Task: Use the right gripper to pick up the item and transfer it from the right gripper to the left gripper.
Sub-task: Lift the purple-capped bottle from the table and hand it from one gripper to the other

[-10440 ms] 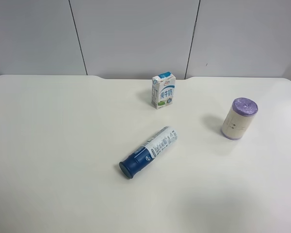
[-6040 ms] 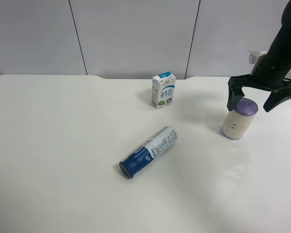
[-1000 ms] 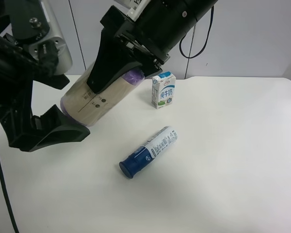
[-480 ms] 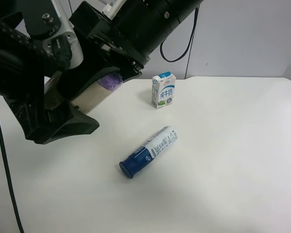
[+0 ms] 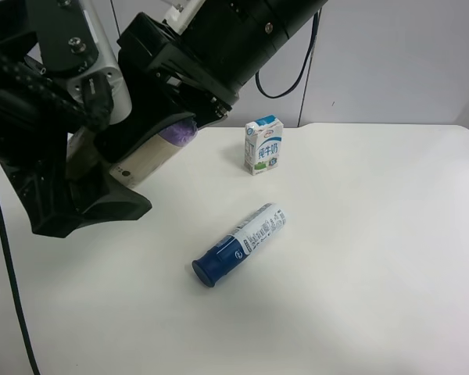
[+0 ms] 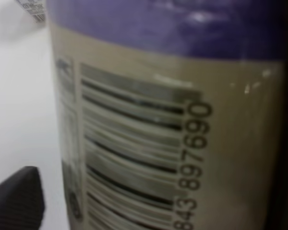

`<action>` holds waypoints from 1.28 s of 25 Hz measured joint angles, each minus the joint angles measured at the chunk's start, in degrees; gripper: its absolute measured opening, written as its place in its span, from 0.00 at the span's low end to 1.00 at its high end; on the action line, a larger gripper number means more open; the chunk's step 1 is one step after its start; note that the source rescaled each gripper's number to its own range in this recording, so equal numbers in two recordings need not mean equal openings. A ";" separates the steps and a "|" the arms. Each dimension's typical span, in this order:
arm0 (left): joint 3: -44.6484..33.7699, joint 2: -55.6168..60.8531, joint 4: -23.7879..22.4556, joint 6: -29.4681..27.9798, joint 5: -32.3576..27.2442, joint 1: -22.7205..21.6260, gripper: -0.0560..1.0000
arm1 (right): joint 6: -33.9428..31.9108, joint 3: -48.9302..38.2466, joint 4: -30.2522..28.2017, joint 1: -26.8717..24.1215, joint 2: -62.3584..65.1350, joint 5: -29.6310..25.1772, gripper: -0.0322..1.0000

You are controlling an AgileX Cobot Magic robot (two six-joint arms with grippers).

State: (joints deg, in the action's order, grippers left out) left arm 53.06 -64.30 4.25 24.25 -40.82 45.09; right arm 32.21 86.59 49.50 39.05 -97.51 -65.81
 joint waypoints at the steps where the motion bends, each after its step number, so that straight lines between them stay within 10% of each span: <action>1: 0.00 0.00 0.05 0.05 -0.14 0.00 0.36 | 0.45 0.00 0.00 0.00 0.00 0.00 0.03; 3: 0.00 0.00 0.21 0.23 -0.47 0.00 0.05 | 0.68 0.00 0.00 0.00 0.00 0.65 0.03; 13: 0.02 0.00 0.11 0.30 -0.68 0.00 0.06 | 4.62 0.00 0.17 0.00 0.00 0.75 0.04; 16: 0.02 0.00 0.11 0.47 -1.59 0.00 0.06 | 5.97 0.00 -1.28 0.00 0.05 0.44 0.65; 18: 0.02 0.00 0.11 0.47 -1.93 0.00 0.06 | 6.62 0.00 -2.29 0.00 0.11 -0.22 0.87; 32: 0.02 0.00 0.05 0.47 -1.88 0.00 0.06 | 6.78 0.00 -5.08 0.05 2.72 -3.41 0.99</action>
State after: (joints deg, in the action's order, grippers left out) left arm 53.08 -64.30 4.30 24.73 -42.70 45.09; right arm 38.99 86.59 44.42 39.10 -94.78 -69.22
